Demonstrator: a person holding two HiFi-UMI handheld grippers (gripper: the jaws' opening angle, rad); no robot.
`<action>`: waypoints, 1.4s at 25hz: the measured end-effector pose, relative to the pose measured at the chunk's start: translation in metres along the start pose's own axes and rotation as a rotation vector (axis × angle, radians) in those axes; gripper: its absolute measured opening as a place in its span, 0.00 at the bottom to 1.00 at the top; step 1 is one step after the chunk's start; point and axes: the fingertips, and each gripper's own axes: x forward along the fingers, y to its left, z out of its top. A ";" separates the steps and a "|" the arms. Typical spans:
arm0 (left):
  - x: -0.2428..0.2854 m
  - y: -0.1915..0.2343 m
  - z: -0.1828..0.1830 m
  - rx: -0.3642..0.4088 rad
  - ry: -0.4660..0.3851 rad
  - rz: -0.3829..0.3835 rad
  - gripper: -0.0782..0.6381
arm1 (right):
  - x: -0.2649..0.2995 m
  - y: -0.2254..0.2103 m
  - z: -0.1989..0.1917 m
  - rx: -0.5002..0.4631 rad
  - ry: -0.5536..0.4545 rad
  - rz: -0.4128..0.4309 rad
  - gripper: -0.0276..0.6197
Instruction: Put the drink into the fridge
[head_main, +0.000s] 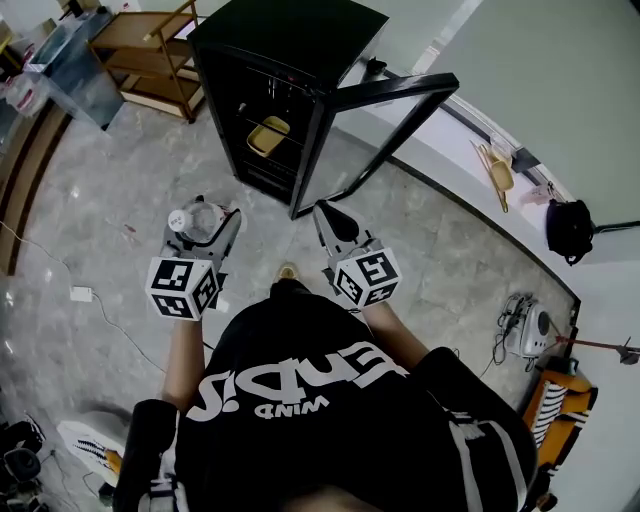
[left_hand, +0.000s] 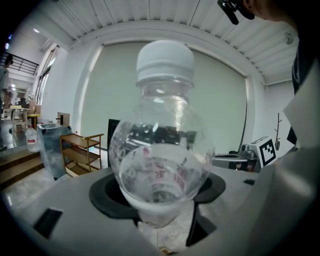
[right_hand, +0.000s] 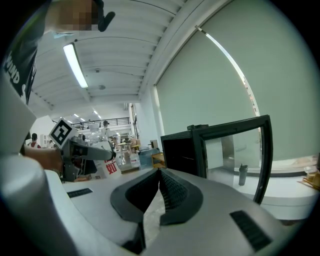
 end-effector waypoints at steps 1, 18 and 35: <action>0.008 0.003 0.004 -0.002 -0.001 0.005 0.54 | 0.007 -0.005 0.002 -0.001 0.004 0.011 0.08; 0.079 0.062 0.021 0.048 0.030 -0.054 0.54 | 0.084 -0.029 0.004 0.035 -0.019 -0.020 0.08; 0.120 0.102 -0.024 0.081 0.049 -0.187 0.54 | 0.116 -0.010 -0.047 0.050 -0.034 -0.119 0.08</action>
